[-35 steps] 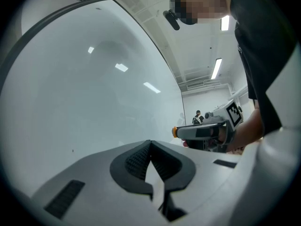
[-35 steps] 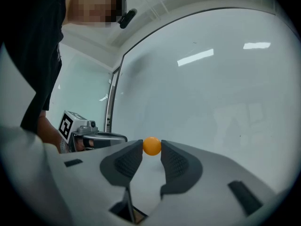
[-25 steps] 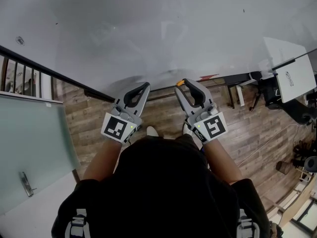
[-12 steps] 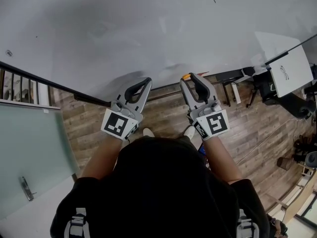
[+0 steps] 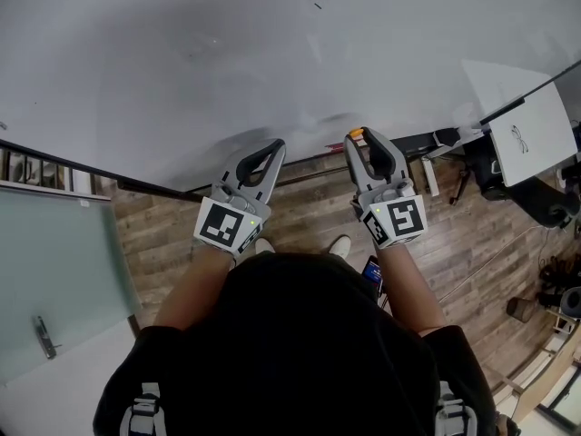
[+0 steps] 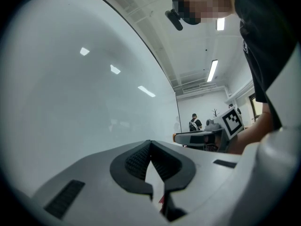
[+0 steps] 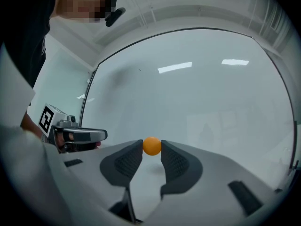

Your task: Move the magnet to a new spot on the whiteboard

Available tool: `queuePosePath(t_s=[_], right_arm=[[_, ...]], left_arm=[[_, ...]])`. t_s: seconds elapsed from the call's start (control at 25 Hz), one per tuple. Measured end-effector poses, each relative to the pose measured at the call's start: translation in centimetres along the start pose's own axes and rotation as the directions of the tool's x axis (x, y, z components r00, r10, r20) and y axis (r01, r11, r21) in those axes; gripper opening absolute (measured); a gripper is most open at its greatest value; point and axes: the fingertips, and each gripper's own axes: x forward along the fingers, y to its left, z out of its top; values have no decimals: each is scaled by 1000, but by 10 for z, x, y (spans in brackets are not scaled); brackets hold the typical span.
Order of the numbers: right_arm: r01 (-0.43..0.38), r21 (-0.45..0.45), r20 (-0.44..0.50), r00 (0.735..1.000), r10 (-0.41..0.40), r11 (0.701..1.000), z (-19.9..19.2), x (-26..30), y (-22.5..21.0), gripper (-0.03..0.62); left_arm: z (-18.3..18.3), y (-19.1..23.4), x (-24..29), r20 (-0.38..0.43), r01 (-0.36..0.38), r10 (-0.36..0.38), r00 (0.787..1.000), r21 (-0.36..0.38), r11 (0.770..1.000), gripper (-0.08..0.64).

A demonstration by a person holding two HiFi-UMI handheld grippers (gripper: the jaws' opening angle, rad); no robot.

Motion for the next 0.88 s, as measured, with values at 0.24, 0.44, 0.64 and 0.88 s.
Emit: queuePosePath(t_s=[0.24, 0.44, 0.64, 0.88], right_arm=[[41, 9, -9, 999, -41, 999, -3, -5, -51, 120], [63, 19, -12, 998, -63, 998, -7, -5, -87, 120], [71, 16, -9, 997, -70, 997, -7, -2, -111, 120], [69, 17, -18, 997, -69, 997, -13, 6, -133, 120]], left_arm=[[4, -18, 38, 0, 2, -2, 1000, 5, 1000, 2], [5, -33, 69, -8, 14, -14, 1000, 13, 1000, 2], [1, -42, 93, -11, 8, -8, 1000, 15, 1000, 2], [-5, -56, 123, -3, 7, -7, 1000, 7, 1000, 2]])
